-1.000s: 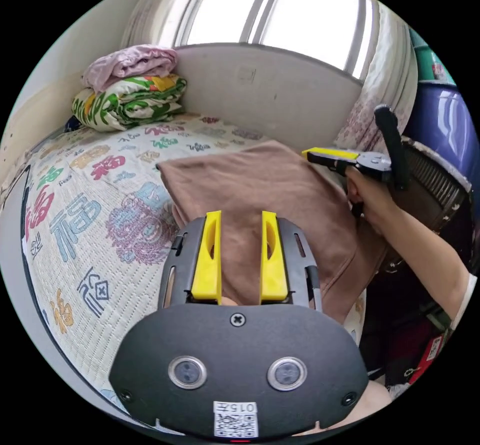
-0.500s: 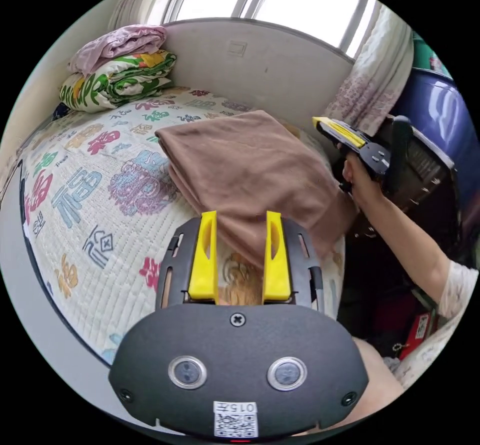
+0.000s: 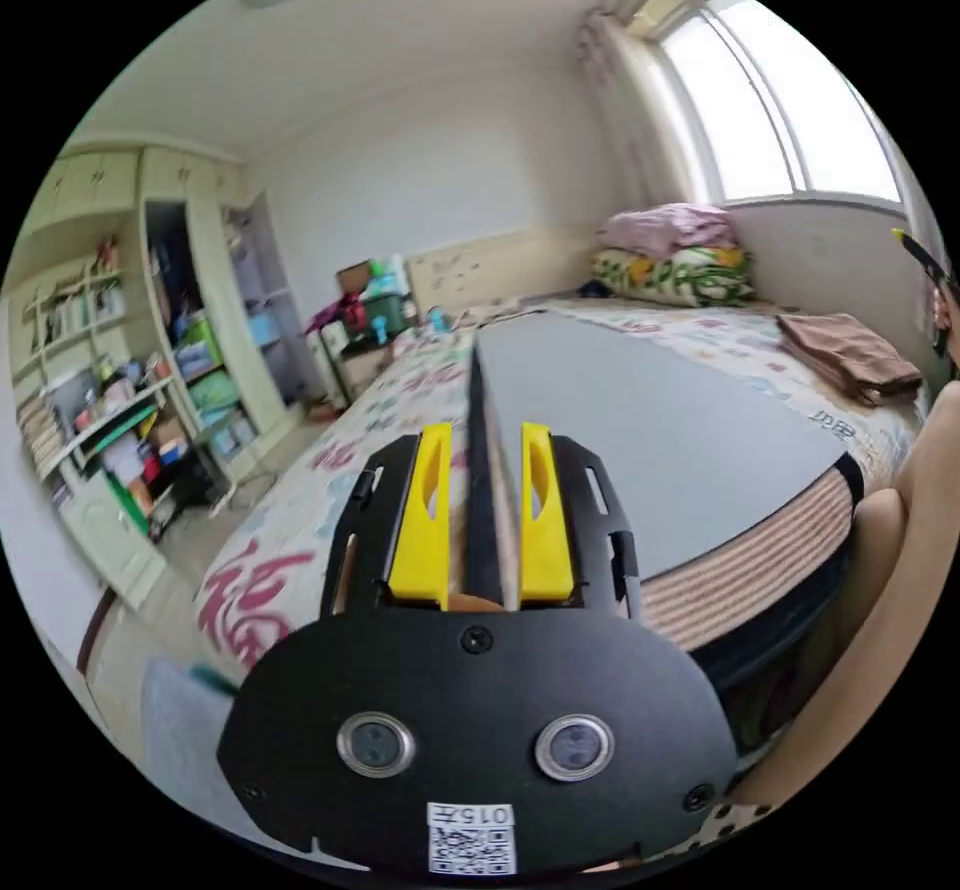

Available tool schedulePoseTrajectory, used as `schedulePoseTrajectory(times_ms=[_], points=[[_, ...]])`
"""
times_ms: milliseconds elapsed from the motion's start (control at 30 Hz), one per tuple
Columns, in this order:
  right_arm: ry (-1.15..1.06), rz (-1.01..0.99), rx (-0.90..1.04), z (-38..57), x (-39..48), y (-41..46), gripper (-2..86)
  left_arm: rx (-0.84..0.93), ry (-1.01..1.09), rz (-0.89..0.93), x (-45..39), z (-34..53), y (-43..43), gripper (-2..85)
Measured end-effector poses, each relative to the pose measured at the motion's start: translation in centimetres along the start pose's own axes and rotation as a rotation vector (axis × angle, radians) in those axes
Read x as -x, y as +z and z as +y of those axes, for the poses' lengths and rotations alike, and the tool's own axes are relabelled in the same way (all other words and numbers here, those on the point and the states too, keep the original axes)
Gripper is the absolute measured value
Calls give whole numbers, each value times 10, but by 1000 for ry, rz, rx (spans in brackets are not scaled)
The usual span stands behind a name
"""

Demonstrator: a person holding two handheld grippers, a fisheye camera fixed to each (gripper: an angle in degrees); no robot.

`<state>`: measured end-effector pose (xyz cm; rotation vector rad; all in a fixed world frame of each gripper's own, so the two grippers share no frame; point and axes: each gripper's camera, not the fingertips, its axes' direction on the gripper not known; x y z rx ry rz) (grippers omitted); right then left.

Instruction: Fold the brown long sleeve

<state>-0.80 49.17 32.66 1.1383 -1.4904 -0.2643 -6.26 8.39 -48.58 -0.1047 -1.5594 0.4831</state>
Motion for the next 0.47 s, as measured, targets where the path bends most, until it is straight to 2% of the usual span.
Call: schedulePoseTrajectory(times_ms=[67,200,300,333,367,467], points=[[-29,-140,-16,-3,44,-11,-7,101,-180,-54,95,3,-29,84],[-137,-378,56,-1,122,-27,-8,132,-470,-285,220,25,-90,105],[-378,-590,138,13,186,-49,-3,201,-753,-465,311,67,-141,142],[-477,-668,185,24,206,-57,2,207,-906,-540,343,92,-168,151],[-553,-733,242,36,223,-63,21,188,-1051,-599,368,116,-198,158],[-609,-815,417,68,245,-61,42,82,-1269,-684,405,167,-264,165]])
